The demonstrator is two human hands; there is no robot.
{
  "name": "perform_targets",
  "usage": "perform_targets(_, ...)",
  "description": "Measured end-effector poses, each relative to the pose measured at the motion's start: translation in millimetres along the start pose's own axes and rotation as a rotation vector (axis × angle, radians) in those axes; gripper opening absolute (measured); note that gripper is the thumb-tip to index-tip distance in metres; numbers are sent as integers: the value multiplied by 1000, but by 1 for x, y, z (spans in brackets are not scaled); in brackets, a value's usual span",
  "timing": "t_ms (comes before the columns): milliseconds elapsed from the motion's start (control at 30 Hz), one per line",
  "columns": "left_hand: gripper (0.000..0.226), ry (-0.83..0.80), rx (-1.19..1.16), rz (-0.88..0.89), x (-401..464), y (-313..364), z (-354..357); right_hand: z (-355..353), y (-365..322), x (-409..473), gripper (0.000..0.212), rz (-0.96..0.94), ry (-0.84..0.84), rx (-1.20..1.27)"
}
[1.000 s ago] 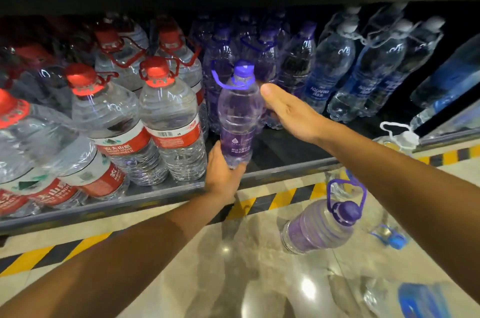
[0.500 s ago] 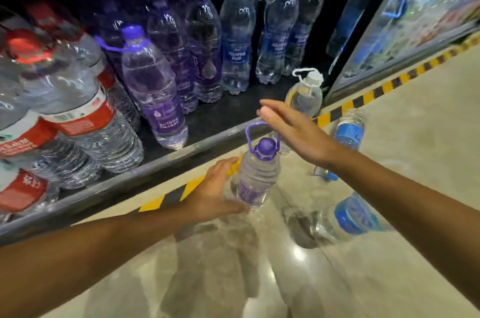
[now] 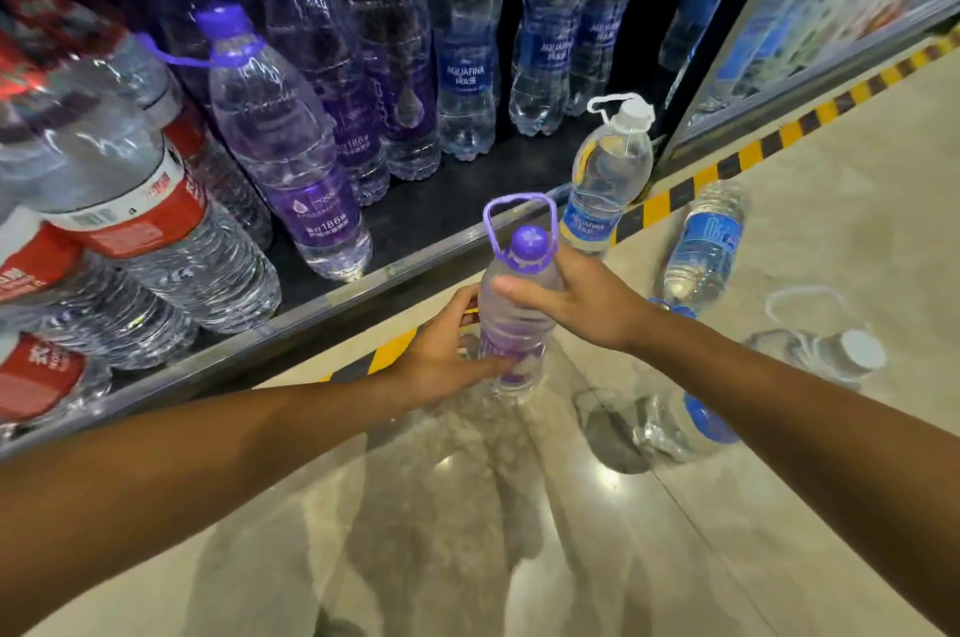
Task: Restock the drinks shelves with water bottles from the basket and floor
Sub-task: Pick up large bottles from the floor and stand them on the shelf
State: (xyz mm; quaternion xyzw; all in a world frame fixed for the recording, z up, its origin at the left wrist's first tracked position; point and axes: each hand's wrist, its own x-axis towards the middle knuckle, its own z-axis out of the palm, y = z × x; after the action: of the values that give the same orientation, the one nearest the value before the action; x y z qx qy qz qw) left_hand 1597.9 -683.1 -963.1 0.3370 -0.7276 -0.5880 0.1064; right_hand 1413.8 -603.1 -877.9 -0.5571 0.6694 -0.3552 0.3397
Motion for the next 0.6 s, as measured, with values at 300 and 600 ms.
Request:
perform_targets(300, 110, -33, -18, -44, 31, 1, 13, 2, 11, 29, 37, 69, 181, 258)
perform_targets(600, 96, 44, -27, -101, 45, 1, 30, 0, 22, 29, 87, 236, 208, 368)
